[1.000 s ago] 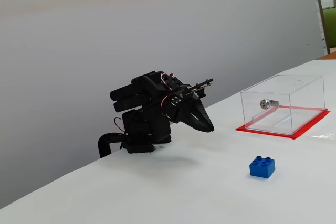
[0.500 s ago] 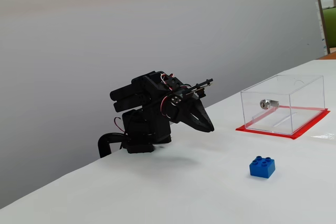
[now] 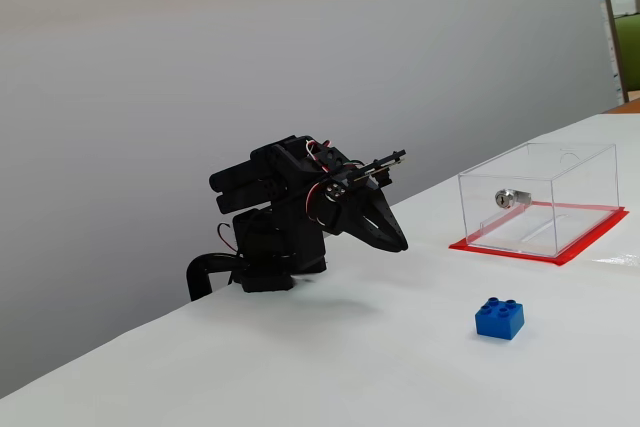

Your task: Pick the blue lego brick and place it into the transparent box

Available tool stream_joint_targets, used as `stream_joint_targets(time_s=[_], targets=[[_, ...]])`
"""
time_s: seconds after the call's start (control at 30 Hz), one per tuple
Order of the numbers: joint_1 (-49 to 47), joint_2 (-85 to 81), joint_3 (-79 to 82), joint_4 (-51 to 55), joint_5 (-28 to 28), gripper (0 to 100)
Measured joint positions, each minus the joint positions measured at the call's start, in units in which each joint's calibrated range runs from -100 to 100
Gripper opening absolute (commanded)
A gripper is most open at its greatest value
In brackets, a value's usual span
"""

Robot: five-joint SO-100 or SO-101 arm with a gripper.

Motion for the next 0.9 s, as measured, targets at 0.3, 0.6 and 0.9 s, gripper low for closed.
stream_joint_targets(time_s=[0.3, 0.6, 0.9], targets=[[0.0, 0.0, 0.0, 0.0, 0.0, 1], [0.0, 0.0, 0.0, 0.0, 0.0, 1], [-0.5, 0.0, 0.0, 0.0, 0.0, 1]])
